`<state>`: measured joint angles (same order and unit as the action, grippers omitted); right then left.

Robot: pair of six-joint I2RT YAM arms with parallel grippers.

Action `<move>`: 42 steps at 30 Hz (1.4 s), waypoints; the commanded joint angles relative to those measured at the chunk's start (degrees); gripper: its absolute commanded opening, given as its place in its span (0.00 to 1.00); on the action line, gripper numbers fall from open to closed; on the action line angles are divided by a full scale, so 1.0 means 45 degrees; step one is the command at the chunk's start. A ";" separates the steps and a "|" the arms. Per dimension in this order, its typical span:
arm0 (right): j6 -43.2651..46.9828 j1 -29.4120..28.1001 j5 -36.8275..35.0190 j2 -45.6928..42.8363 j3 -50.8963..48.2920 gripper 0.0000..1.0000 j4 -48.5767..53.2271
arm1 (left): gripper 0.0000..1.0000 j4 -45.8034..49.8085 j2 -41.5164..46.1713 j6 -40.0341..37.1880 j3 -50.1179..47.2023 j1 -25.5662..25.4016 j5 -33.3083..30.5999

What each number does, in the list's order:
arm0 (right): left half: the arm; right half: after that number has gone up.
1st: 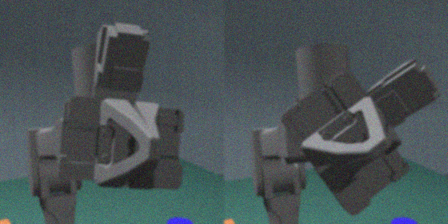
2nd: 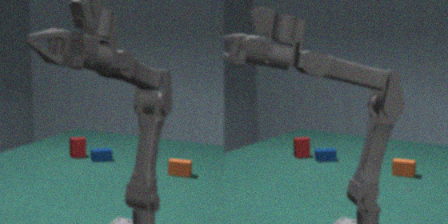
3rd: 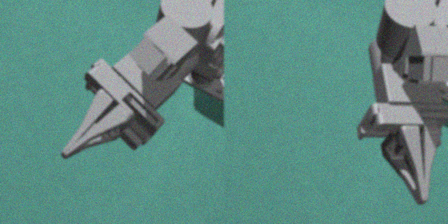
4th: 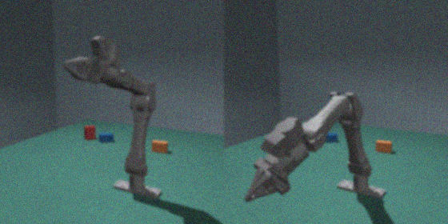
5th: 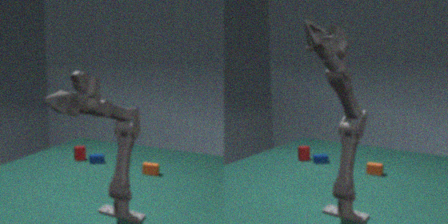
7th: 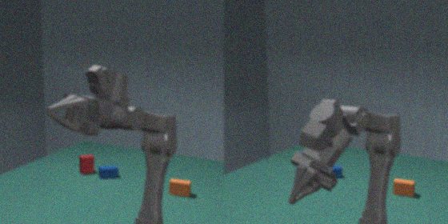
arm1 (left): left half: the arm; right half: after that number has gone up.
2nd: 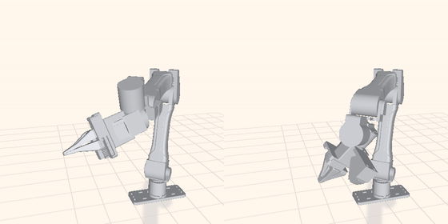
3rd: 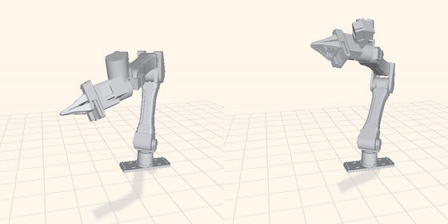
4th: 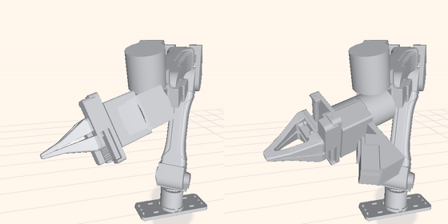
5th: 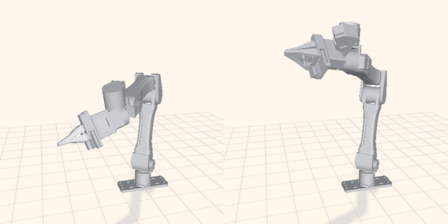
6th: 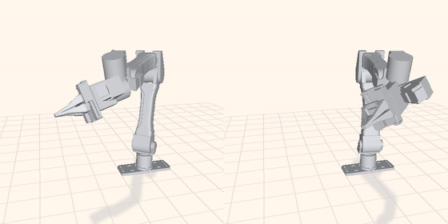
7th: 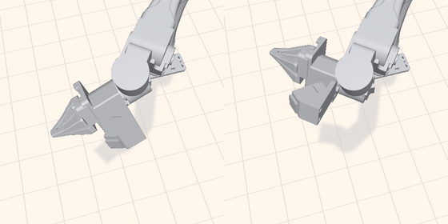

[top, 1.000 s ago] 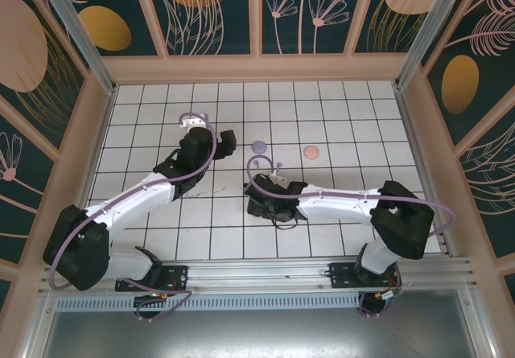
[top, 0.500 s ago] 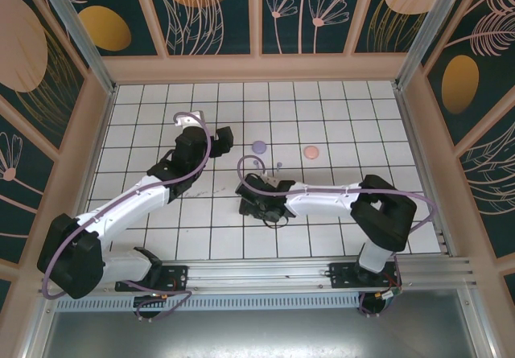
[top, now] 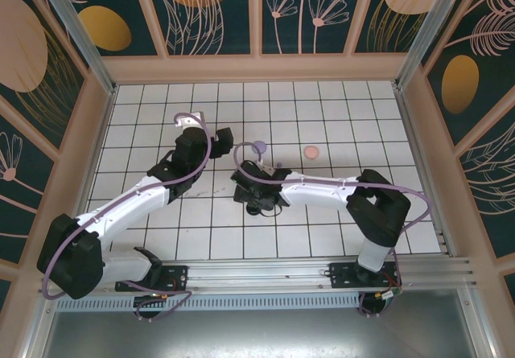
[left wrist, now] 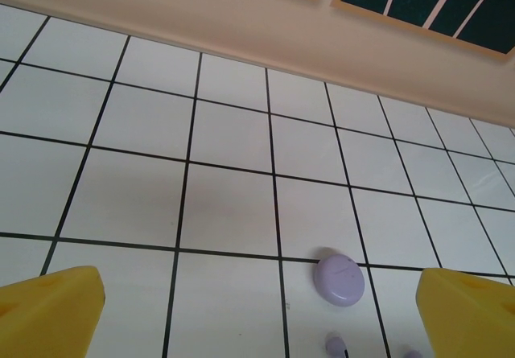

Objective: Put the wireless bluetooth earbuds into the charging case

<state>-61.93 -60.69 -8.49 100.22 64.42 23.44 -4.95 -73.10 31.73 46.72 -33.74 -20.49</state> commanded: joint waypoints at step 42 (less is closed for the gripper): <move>0.5235 -0.0948 -0.1183 0.2620 0.2319 0.50 0.4479 | 0.99 -0.0677 0.0444 -0.0175 -0.0104 0.0270 -0.0377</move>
<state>-46.30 -64.62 -11.42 111.28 74.00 38.44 -6.50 -72.25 31.70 46.70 -32.88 -21.91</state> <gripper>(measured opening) 0.484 0.987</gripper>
